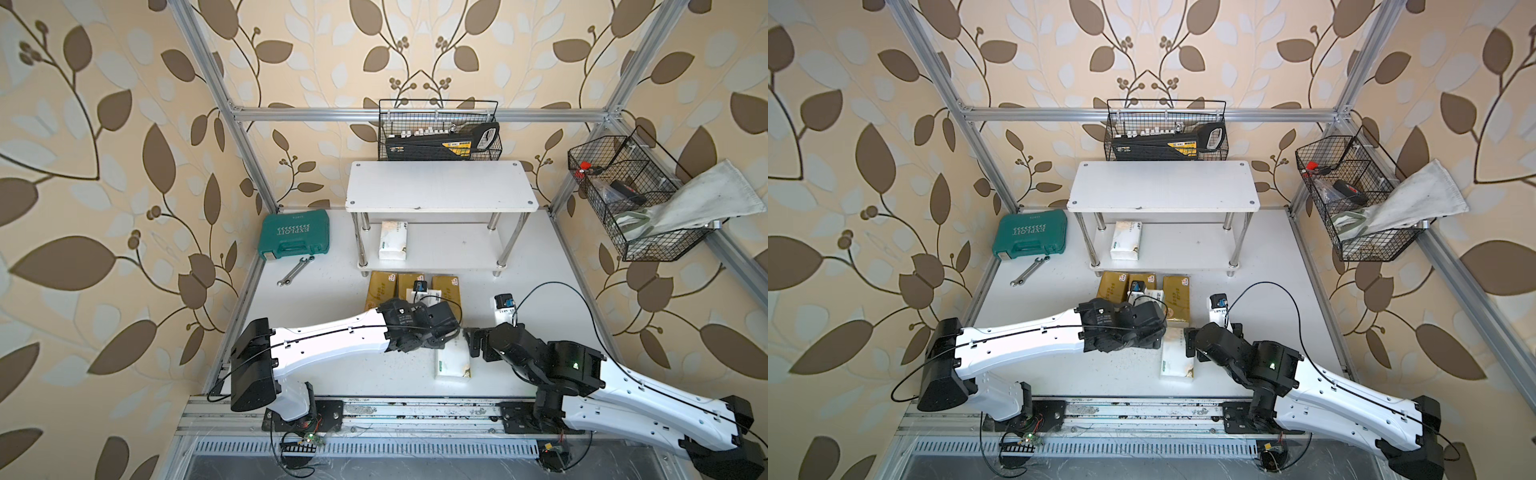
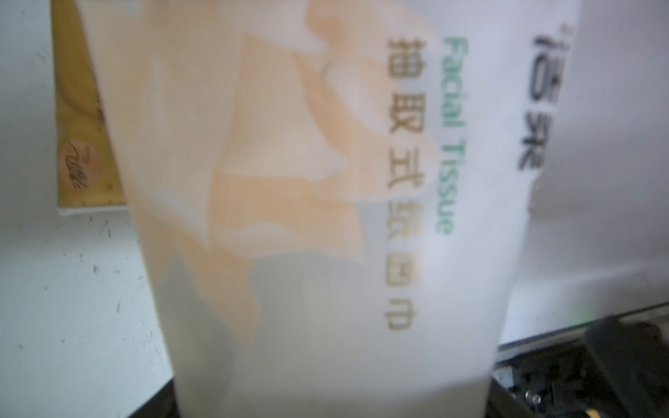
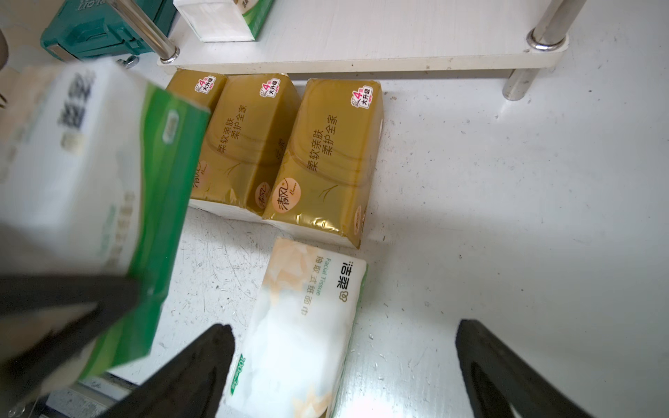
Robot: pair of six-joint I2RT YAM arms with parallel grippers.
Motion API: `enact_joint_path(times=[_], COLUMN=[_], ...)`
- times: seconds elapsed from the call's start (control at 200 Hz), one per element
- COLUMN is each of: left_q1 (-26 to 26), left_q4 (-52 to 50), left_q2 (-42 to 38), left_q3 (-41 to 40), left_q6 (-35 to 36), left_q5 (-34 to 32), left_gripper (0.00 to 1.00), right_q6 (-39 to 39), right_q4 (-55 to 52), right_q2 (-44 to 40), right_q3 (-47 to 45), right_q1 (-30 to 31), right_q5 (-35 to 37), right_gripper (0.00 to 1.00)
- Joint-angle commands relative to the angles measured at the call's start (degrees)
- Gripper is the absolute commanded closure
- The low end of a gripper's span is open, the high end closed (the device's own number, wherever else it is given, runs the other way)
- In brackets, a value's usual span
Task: Place the tissue boxes on the shelf by color
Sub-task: Pick up the box of tissues from the center of the board, then place a box of tissues on the shelf.
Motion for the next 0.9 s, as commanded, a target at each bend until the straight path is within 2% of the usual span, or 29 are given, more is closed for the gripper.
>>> enact_joint_path(times=[0.0, 0.135, 0.36, 0.585, 0.895], left_q1=[6.03, 11.69, 17.0, 19.73, 22.05], left_q4=[3.93, 7.42, 12.67, 18.42, 18.41], left_q2=[2.32, 7.19, 16.44, 24.23, 34.69], left_q3=[3.6, 8.61, 15.41, 20.75, 31.96], left_q6=[7.24, 13.55, 20.02, 23.37, 25.11], left_q5=[-3.71, -3.17, -2.6, -2.93, -1.97], left_gripper=[0.17, 0.16, 0.15, 0.14, 0.14], right_q6=[-0.91, -1.27, -1.75, -0.75, 0.73], right_q4=[1.64, 3.26, 5.45, 7.51, 7.01], right_q2=[-0.61, -0.82, -1.07, -1.46, -1.73], right_q3=[-0.53, -1.36, -3.04, -5.3, -6.44], right_q1=[0.36, 0.3, 0.35, 0.32, 0.39], right_q5=[1.35, 1.78, 3.04, 3.75, 3.72], right_gripper=[0.01, 0.01, 0.01, 0.01, 0.01])
